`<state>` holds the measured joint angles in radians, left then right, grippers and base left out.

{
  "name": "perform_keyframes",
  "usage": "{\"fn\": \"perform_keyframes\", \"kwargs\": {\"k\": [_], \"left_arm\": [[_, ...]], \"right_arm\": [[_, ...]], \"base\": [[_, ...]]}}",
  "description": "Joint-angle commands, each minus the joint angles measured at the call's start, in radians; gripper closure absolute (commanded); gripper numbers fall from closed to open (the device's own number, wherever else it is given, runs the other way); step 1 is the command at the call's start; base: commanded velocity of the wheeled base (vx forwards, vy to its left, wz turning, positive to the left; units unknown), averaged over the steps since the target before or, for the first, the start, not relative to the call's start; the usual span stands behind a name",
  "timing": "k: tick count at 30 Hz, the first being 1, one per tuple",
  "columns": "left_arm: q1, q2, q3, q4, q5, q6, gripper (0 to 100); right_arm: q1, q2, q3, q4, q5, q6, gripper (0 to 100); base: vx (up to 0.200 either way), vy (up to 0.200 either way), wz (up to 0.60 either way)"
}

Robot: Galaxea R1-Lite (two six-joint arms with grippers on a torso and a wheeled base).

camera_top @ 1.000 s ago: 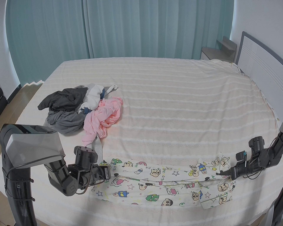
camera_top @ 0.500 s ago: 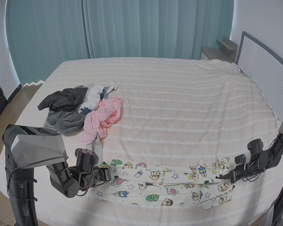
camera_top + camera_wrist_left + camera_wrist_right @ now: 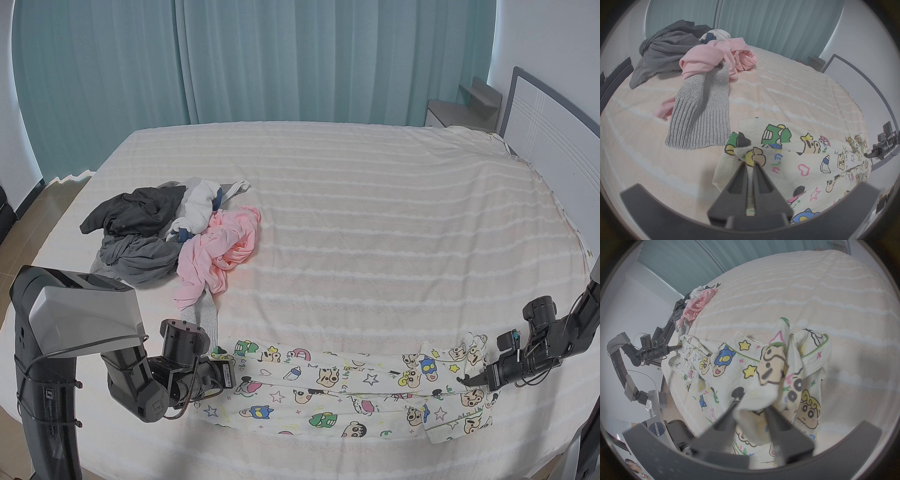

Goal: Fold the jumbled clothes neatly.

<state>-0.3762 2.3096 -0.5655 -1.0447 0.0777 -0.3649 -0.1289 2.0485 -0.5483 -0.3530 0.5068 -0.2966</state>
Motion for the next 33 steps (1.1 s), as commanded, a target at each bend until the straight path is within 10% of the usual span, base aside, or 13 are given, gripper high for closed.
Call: {"fn": "perform_keyframes", "kwargs": {"k": [1,22,33], "left_arm": [[0.000,0.005,0.010,0.000,-0.004,0.000,0],[0.033,0.011,0.279,-0.526,0.031,-0.005,0],[0.043,-0.116,0.305,-0.526,0.025,-0.312,0]], "right_arm": [[0.000,0.012,-0.005,0.000,-0.047,0.002,0],[-0.051,-0.111,0.025,-0.006,-0.128,0.002,0],[-0.084,-0.234,0.014,-0.014,-0.090,0.017,0]], "base": [[0.000,0.000,0.00],[0.000,0.000,0.00],[0.000,0.000,0.00]]}}
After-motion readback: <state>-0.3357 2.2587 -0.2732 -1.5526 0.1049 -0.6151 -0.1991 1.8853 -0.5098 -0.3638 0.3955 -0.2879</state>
